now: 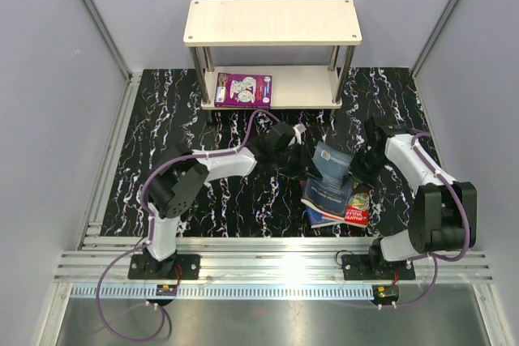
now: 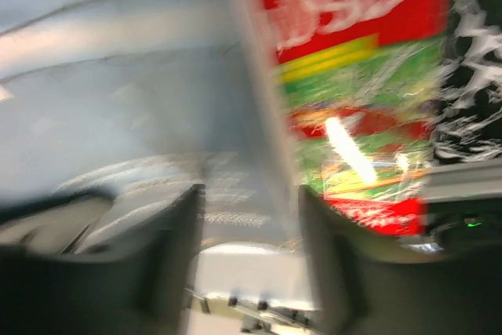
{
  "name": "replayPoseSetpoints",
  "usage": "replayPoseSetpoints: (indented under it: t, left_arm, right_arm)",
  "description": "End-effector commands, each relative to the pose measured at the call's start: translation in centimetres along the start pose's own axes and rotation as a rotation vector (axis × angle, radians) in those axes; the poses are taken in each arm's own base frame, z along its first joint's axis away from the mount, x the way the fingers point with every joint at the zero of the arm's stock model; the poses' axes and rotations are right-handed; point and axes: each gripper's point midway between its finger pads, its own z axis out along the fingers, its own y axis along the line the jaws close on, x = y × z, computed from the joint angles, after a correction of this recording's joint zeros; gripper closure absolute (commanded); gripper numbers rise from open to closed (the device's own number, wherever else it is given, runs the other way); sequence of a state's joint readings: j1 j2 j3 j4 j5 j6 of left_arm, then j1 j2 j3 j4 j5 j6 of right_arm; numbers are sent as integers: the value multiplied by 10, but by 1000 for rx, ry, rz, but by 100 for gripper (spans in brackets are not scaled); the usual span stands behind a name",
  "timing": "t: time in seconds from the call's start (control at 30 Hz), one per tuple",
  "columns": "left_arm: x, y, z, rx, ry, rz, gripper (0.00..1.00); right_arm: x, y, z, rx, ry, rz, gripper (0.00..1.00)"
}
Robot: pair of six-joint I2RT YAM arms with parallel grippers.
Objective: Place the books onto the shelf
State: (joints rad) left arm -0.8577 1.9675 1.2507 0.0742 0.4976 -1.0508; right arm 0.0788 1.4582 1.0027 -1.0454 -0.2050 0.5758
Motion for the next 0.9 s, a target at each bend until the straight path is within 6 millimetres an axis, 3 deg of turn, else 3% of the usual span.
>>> replayPoseSetpoints:
  t: [0.0, 0.03, 0.07, 0.1, 0.17, 0.2, 0.27, 0.3, 0.4, 0.5, 0.6, 0.67, 0.7, 0.87]
  left_arm:
    - [-22, -55, -26, 56, -163, 105, 100]
    - [-27, -63, -41, 67, -206, 113, 100]
    - [-39, -63, -51, 71, -253, 97, 100]
    - [-51, -67, -61, 79, -312, 87, 100]
    - [-73, -82, -88, 136, -426, 60, 100]
    - [-87, -84, -98, 138, -505, 47, 100]
    - [-109, -96, -127, 162, -628, 3, 100]
    - [-127, -92, -140, 133, -735, -35, 100]
    - [-160, -84, -181, 97, -986, -149, 100]
    - [-189, -93, -209, 145, -1182, -179, 100]
    - [-220, -99, -225, 181, -1288, -208, 100]
    - [-236, -87, -232, 186, -1359, -259, 100]
    - [-246, -71, -231, 162, -1414, -297, 100]
    - [-280, -52, -252, 219, -1594, -413, 100]
  right_arm:
    - [-11, 68, -55, -266, -91, -32, 38]
    - [-8, 70, -73, -269, -99, -20, 11]
    - [-10, 76, -90, -295, -124, -8, 0]
    - [-13, 93, -124, -367, -172, -29, 0]
    - [-4, 102, -152, -415, -164, -34, 0]
    - [-1, 113, -178, -480, -184, -56, 0]
    - [10, 119, -202, -531, -180, -65, 0]
    - [14, 123, -223, -577, -214, -84, 0]
    - [27, 124, -250, -639, -257, -128, 0]
    - [33, 117, -253, -633, -285, -168, 0]
    - [33, 112, -243, -598, -266, -189, 0]
    - [30, 113, -237, -591, -255, -193, 0]
    - [25, 116, -230, -579, -237, -184, 0]
    - [14, 124, -227, -548, -226, -222, 1]
